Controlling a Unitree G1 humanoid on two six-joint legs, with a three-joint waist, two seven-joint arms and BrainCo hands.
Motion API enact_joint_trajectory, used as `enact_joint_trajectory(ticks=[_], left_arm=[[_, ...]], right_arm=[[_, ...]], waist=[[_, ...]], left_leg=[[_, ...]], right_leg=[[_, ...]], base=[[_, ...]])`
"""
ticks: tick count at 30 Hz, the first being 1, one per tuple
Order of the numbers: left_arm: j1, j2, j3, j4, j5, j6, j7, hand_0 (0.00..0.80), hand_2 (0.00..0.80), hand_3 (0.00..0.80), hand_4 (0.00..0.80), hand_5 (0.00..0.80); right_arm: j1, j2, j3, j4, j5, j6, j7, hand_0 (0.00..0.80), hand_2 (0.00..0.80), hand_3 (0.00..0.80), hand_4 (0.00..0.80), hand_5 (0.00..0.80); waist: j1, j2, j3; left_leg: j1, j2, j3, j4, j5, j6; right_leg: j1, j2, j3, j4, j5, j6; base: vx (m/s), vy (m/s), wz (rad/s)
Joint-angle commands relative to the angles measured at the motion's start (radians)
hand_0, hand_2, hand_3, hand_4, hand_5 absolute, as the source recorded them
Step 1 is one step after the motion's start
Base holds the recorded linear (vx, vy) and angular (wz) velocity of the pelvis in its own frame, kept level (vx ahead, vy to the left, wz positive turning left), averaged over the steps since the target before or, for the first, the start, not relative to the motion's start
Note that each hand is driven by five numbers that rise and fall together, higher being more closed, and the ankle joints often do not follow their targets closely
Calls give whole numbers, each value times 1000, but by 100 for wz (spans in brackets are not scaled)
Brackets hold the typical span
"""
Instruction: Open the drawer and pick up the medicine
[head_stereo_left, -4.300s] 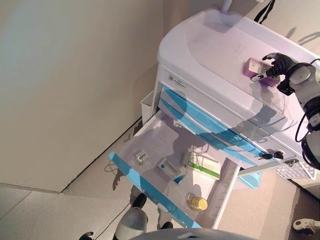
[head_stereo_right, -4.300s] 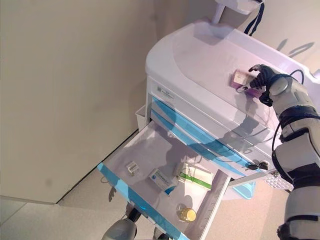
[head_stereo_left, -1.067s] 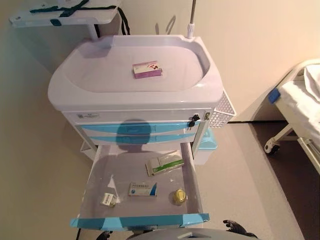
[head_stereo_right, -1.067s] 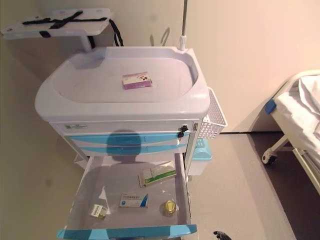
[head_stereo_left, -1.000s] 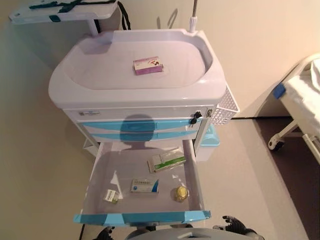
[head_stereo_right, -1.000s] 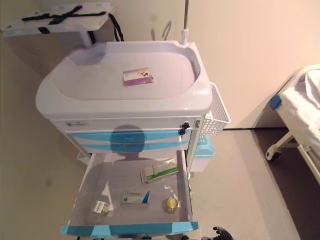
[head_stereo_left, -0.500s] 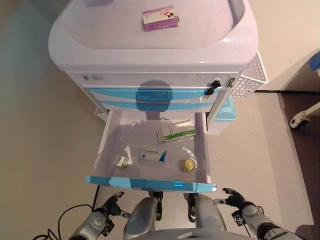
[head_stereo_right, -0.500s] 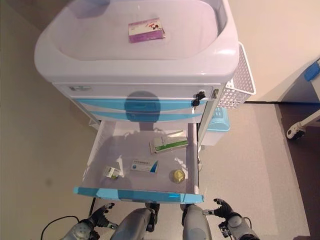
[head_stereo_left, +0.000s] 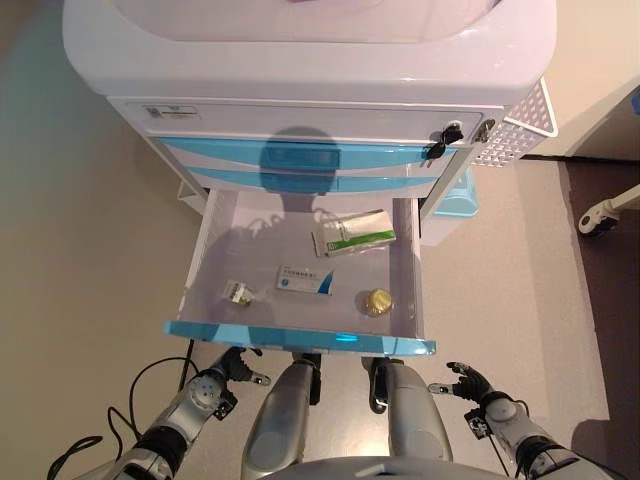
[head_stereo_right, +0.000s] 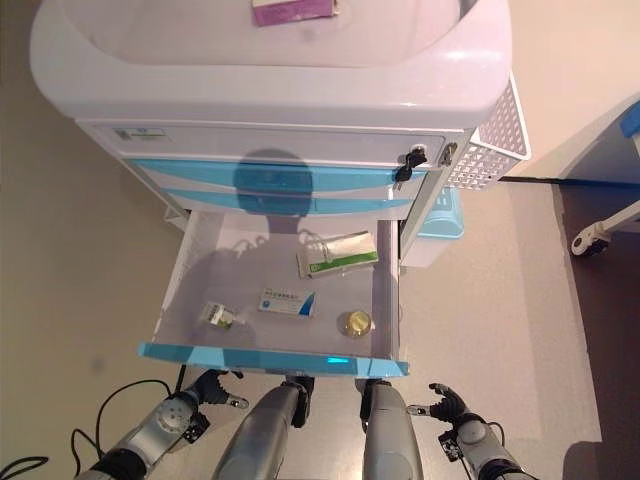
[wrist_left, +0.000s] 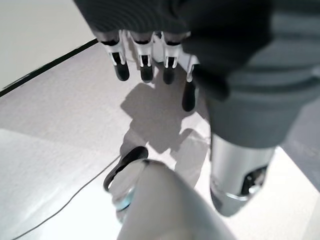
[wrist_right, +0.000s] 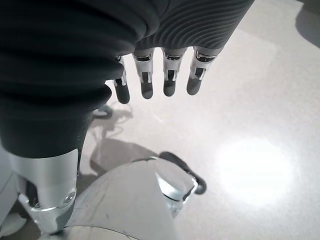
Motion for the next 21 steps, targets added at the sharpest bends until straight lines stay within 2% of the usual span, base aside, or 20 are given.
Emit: enact_joint_trajectory(ticks=[1, 2, 3, 4, 6, 7, 9, 11, 12, 13, 14, 16, 21], left_arm=[[-55, 47, 52, -92, -56, -26, 45, 0, 0, 0, 0, 0], [-79, 62, 58, -88, -54, -27, 53, 0, 0, 0, 0, 0], [-79, 62, 58, -88, -54, -27, 53, 0, 0, 0, 0, 0], [-107, 82, 70, -90, -54, -24, 66, 0, 0, 0, 0, 0], [-116, 86, 74, -76, -53, -25, 71, 0, 0, 0, 0, 0], [-141, 103, 87, -62, -49, -23, 82, 0, 0, 0, 0, 0], [-155, 109, 86, -46, -48, -21, 86, 0, 0, 0, 0, 0], [-180, 132, 100, -18, -46, -15, 93, 0, 0, 0, 0, 0], [-208, 160, 121, 22, -44, -11, 108, 0, 0, 0, 0, 0], [-208, 160, 121, 22, -44, -11, 108, 0, 0, 0, 0, 0], [-215, 180, 145, 43, -55, -13, 114, 0, 0, 0, 0, 0], [-229, 202, 175, 79, -68, -12, 131, 0, 0, 0, 0, 0], [-266, 240, 208, 109, -77, -8, 166, 0, 0, 0, 0, 0]], right_arm=[[55, -32, 36, -8, 15, -11, 6, 0, 0, 0, 0, 0], [54, -35, 37, -10, 16, -13, 8, 0, 0, 0, 0, 0], [54, -35, 37, -10, 16, -13, 8, 0, 0, 0, 0, 0], [54, -42, 37, -26, 21, -15, 13, 0, 0, 0, 0, 0], [54, -43, 41, -30, 21, -17, 14, 0, 0, 0, 0, 0], [50, -45, 49, -32, 24, -17, 22, 0, 0, 0, 0, 0], [47, -47, 52, -31, 24, -18, 23, 0, 0, 0, 0, 0], [45, -50, 50, -29, 28, -17, 26, 0, 0, 0, 0, 0], [46, -49, 47, -26, 43, -20, 29, 0, 0, 0, 0, 0], [46, -49, 47, -26, 43, -20, 29, 0, 0, 0, 0, 0], [47, -49, 50, -26, 42, -20, 32, 0, 0, 0, 0, 0], [48, -49, 57, -24, 38, -22, 36, 0, 0, 0, 0, 0], [42, -49, 69, -15, 39, -24, 40, 0, 0, 0, 0, 0]], waist=[[-33, -1, -32], [-40, -4, -33], [-40, -4, -34], [-47, -10, -31], [-50, -12, -31], [-54, -20, -32], [-56, -24, -32], [-61, -33, -34], [-69, -45, -35], [-69, -45, -35], [-75, -55, -37], [-82, -67, -40], [-91, -87, -44]], left_leg=[[16, -24, 25, 26, -59, 53], [10, -17, 42, 33, -67, 55], [9, -17, 42, 33, -66, 55], [7, -9, 65, 47, -81, 59], [5, -5, 76, 53, -86, 62], [2, 7, 104, 70, -100, 69], [0, 13, 119, 78, -106, 71], [6, 25, 151, 88, -122, 79], [12, 39, 188, 101, -139, 89], [12, 39, 188, 101, -139, 89], [13, 52, 214, 112, -150, 96], [14, 64, 241, 124, -162, 102], [11, 79, 280, 126, -172, 112]], right_leg=[[3, -10, 28, -73, 117, 34], [-13, -1, 47, -71, 120, 38], [-13, -1, 47, -71, 121, 38], [-30, 12, 73, -62, 118, 41], [-38, 19, 86, -58, 119, 41], [-57, 35, 121, -47, 121, 43], [-63, 40, 135, -43, 121, 44], [-71, 56, 172, -42, 123, 47], [-82, 76, 210, -41, 126, 49], [-82, 76, 210, -41, 126, 49], [-91, 94, 238, -45, 131, 51], [-98, 113, 268, -51, 138, 55], [-107, 139, 308, -68, 150, 62]], base=[[15, 77, -20], [15, 77, -19], [22, 97, -32], [16, 56, -36], [25, 71, -47], [27, 65, -57], [27, 58, -56], [48, 89, -60], [40, 77, -54], [35, 92, -83], [22, 57, -71], [27, 62, -75], [9, 32, -56]])
